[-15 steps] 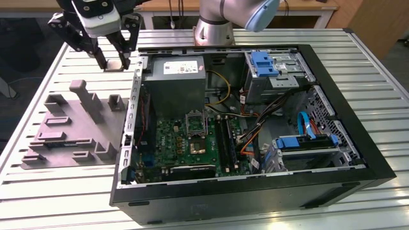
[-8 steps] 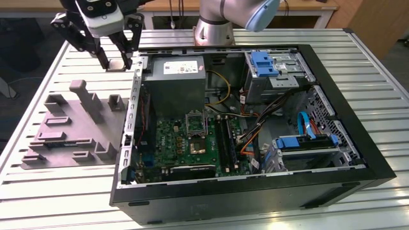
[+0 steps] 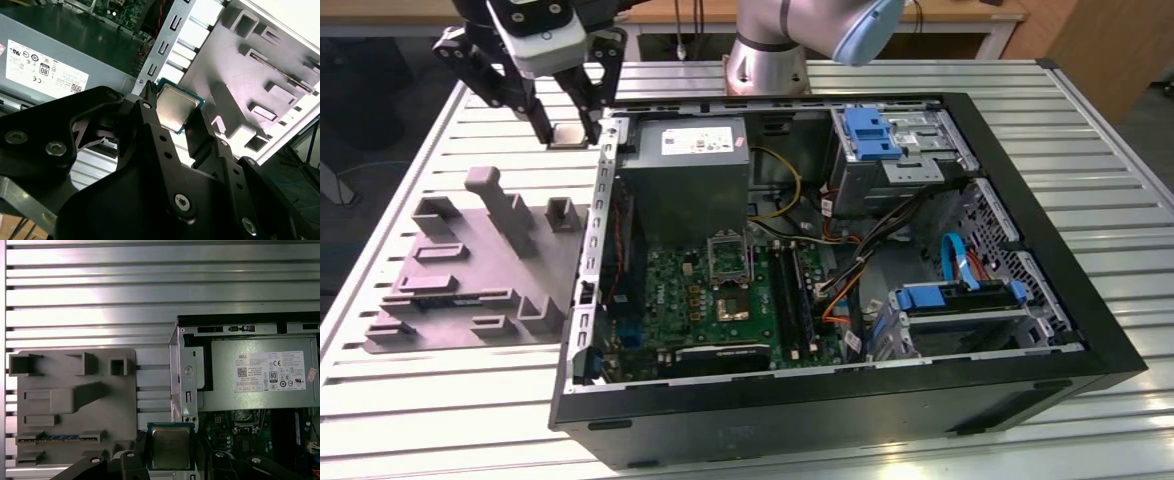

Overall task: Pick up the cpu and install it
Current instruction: 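Pick up the cpu and move it towards the insertion slot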

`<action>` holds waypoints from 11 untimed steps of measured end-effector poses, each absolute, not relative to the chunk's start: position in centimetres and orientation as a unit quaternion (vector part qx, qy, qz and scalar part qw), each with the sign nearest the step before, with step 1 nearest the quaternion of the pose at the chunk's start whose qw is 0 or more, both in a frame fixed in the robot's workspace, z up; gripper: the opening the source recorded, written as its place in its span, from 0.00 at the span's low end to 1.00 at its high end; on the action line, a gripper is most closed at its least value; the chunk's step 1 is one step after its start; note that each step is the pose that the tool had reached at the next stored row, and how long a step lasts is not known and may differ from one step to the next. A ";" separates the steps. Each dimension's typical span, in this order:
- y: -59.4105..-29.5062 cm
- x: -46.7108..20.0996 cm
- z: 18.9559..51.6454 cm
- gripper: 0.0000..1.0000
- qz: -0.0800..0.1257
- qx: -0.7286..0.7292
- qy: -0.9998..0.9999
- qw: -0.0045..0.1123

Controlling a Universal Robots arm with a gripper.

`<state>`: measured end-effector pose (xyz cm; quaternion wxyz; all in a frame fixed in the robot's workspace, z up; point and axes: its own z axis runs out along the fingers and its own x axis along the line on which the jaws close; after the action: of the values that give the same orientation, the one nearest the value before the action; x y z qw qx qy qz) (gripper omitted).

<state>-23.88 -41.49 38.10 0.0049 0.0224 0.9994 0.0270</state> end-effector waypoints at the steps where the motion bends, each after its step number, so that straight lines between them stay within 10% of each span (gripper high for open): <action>1: -41.5 -23.8 38.1 0.47 0.027 0.022 0.999 0.005; 11: -41.5 -23.2 38.1 0.47 0.027 0.022 0.999 0.005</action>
<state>-23.17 -41.49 38.10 0.0049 0.0224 0.9994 0.0271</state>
